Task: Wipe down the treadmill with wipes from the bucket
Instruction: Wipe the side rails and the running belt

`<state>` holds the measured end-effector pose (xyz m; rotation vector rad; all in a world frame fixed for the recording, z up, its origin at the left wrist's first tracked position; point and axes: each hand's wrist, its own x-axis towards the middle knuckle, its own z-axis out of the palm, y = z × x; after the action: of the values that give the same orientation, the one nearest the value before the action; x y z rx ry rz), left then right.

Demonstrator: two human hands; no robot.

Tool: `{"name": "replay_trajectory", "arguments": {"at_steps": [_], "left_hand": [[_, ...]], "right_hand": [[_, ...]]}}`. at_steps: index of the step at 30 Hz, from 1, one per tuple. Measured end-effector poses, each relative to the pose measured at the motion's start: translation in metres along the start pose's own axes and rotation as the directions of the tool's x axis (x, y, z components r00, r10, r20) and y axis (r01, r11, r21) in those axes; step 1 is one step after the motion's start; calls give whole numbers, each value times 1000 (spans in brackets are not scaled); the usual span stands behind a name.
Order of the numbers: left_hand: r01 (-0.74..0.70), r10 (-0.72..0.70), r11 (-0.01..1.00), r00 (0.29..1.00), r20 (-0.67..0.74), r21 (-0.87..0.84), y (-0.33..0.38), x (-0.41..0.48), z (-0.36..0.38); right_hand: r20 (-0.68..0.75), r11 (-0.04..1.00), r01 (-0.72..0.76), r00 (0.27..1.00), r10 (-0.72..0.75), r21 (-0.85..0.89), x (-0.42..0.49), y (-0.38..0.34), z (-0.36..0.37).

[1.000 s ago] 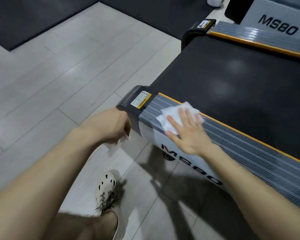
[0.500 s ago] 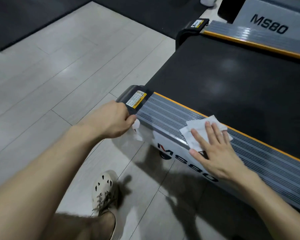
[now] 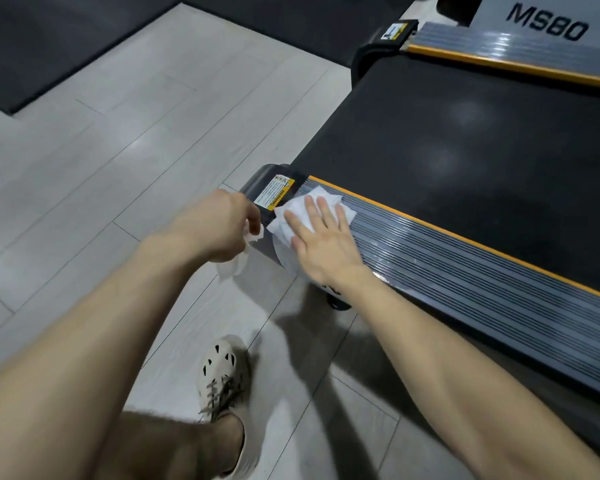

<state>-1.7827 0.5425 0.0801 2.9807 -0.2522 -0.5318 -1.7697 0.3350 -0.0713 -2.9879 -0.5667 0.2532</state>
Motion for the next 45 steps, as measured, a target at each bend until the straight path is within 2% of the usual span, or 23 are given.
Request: {"name": "replay_trajectory", "arguments": {"at_steps": [3,6,10,12,16,19,22,27,32,36,40,42,43,45], "left_hand": [[-60,60,998,998,36,-7,12,2,1],[-127,128,992,990,67,-9,26,2,2],[-183,182,983,979,91,7,31,3,3],[-198,196,980,977,80,19,30,4,3],[-181,177,982,981,74,52,31,5,0],[-172,164,979,983,78,109,32,8,0],[-179,166,973,981,96,148,38,10,0],[-195,177,968,977,121,155,74,11,-1],[-243,239,948,970,43,205,139,-1,13],[-290,303,929,953,-25,229,178,-12,35],[-307,331,943,893,-305,126,180,0,58],[-255,242,967,877,-415,23,175,13,70],[-229,198,973,887,-418,-26,172,21,78],[-231,194,969,932,-307,-88,163,34,104]], "right_hand": [[-25,995,-78,997,77,-54,-87,54,-6],[21,969,-230,972,233,-86,-179,102,-22],[-19,925,-369,929,369,-97,-217,103,-19],[-30,936,-343,939,341,-84,-183,79,-10],[51,975,-221,974,223,-32,-60,7,-5],[103,982,-160,980,170,-100,-14,-26,-8],[75,988,-138,987,144,-72,-43,-2,-8],[-10,966,-254,967,254,-42,-186,93,-12],[-50,871,-491,870,490,-11,-333,177,-40],[-221,789,-609,760,611,82,-356,208,-59],[-186,713,-696,691,698,92,-338,214,-33],[-148,678,-731,664,733,80,-337,216,-25],[-148,674,-735,661,736,75,-337,218,-24],[-164,678,-732,662,731,64,-336,218,-25]]}}
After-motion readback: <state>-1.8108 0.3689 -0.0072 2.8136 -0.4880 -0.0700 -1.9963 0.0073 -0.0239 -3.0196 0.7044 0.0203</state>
